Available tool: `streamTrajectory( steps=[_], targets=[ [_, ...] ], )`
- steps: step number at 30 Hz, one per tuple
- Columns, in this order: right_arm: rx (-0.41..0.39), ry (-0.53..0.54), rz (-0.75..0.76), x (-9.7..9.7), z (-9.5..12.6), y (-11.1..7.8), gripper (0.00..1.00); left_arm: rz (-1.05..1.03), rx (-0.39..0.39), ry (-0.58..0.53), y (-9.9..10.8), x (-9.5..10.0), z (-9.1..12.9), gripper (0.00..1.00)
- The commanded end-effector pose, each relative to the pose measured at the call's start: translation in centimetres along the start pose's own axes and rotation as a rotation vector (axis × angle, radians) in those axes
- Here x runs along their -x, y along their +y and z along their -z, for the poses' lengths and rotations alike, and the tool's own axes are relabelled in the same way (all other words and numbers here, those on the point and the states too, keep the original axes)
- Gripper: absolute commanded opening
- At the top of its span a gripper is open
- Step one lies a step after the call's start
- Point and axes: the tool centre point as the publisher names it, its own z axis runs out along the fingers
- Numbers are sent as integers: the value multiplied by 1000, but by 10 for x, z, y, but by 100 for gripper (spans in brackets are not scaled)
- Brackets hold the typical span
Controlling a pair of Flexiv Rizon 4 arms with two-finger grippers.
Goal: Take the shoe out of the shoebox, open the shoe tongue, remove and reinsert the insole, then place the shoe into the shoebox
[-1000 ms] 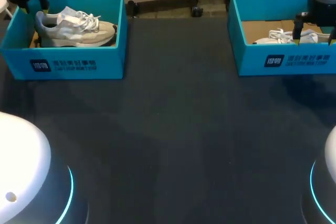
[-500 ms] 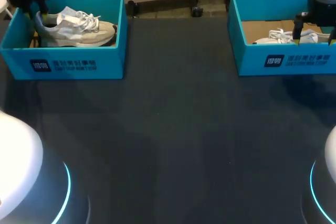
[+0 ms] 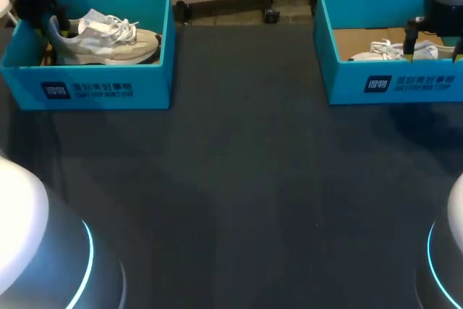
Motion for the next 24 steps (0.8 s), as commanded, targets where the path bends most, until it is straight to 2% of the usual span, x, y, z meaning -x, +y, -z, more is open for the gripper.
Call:
streamTrajectory(
  steps=[1, 3, 6, 10, 11, 12, 13, 20, 24],
  targets=[
    [0, 0, -1, 0, 0, 0, 100, 0, -9, 1, 3, -2, -10, 71],
    [0, 0, -1, 0, 0, 0, 100, -2, -14, 4, 2, -2, -11, 72],
    [0, 0, -1, 0, 0, 0, 100, -7, -26, 11, 2, 0, -17, 52],
    [0, 0, -1, 0, 0, 0, 100, -1, -33, 8, 3, -1, -18, 32],
    [0, 0, -1, 0, 0, 0, 100, -1, -33, 8, 3, -1, -19, 24],
    [0, 0, -1, 0, 0, 0, 100, 1, -35, 7, 4, -2, -18, 9],
    [0, 0, -1, 0, 0, 0, 100, 1, -35, 7, 4, -2, -17, 0],
    [0, 0, -1, 0, 0, 0, 100, -17, -38, 34, -3, -5, -1, 0],
    [0, 0, -1, 0, 0, 0, 100, -28, -33, 50, -9, -6, 21, 0]
  ],
)
